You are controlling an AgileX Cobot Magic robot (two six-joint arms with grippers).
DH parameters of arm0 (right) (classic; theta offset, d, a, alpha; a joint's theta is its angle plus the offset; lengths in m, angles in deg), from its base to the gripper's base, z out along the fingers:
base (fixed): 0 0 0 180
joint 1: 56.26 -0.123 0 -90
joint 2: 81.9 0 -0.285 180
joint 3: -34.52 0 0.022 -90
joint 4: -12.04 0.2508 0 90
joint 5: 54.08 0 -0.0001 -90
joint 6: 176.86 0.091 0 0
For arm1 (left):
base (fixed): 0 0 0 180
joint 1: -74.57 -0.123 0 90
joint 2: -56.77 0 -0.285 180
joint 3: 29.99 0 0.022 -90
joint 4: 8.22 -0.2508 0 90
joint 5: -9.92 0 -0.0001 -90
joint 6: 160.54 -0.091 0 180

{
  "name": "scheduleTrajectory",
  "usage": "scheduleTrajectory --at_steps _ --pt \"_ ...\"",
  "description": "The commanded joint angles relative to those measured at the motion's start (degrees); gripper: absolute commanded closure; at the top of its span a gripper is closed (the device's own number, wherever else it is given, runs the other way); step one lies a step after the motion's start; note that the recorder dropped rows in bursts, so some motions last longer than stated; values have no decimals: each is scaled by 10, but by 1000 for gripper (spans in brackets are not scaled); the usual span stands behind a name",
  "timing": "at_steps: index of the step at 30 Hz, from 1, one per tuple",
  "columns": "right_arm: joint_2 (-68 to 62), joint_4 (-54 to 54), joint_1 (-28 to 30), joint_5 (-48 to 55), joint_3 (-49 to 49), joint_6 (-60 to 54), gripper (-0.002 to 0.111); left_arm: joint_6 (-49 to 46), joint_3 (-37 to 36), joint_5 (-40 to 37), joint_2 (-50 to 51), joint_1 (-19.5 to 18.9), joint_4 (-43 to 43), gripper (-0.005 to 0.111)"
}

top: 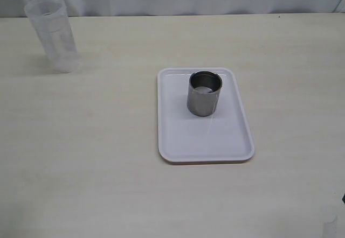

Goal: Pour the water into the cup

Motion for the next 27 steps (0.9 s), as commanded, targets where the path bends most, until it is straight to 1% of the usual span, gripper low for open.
scheduleTrajectory --at_steps 1,23,27 --pt "3 6 -1 5 2 0 104 -1 -1 3 -2 -2 0 107" --pt "3 6 -1 6 2 0 104 -1 -1 3 -2 -2 0 107" --pt "3 6 -1 6 2 -18 104 -1 -1 3 -2 -2 0 107"
